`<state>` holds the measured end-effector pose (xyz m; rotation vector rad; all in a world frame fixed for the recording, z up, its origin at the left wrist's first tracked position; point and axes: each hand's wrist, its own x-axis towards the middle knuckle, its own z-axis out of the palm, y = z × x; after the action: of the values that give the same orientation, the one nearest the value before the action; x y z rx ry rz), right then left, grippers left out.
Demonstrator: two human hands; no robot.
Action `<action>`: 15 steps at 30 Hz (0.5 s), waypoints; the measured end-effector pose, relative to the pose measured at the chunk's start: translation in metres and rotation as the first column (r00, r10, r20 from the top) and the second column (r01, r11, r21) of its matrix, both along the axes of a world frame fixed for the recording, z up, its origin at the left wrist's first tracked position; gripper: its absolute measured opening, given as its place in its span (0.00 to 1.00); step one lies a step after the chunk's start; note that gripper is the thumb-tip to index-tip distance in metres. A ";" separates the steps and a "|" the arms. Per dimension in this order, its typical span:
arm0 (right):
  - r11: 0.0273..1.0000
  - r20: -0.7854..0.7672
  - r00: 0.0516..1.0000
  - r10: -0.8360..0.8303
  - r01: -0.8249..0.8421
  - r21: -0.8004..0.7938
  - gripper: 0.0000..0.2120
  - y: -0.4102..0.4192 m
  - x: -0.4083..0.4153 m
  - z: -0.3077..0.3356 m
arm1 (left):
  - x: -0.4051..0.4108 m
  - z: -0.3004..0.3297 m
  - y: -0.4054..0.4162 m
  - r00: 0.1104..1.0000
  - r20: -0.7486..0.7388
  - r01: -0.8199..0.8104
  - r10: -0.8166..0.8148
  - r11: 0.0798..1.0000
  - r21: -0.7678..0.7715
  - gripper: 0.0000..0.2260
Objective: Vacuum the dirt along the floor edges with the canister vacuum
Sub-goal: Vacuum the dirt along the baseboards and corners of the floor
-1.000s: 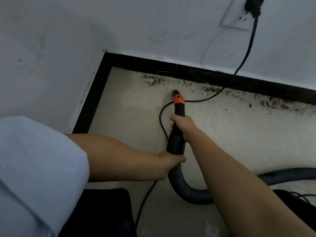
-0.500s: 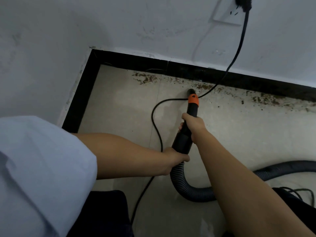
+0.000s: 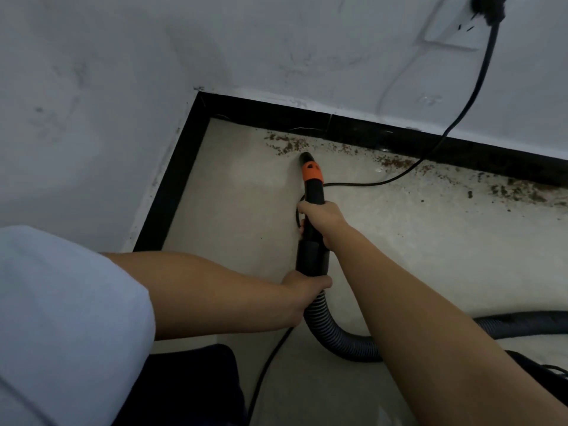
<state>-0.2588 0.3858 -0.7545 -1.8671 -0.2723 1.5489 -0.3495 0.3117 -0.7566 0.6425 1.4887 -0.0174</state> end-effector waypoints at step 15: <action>0.997 -0.050 0.996 0.077 -0.077 0.017 0.05 0.028 -0.036 -0.001 | -0.026 0.003 0.019 0.994 -0.016 -0.108 0.109 0.994 0.034 0.17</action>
<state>-0.2943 0.4142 -0.7554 -1.8220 -0.3359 1.6385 -0.3759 0.3307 -0.7540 0.5882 1.5423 0.0852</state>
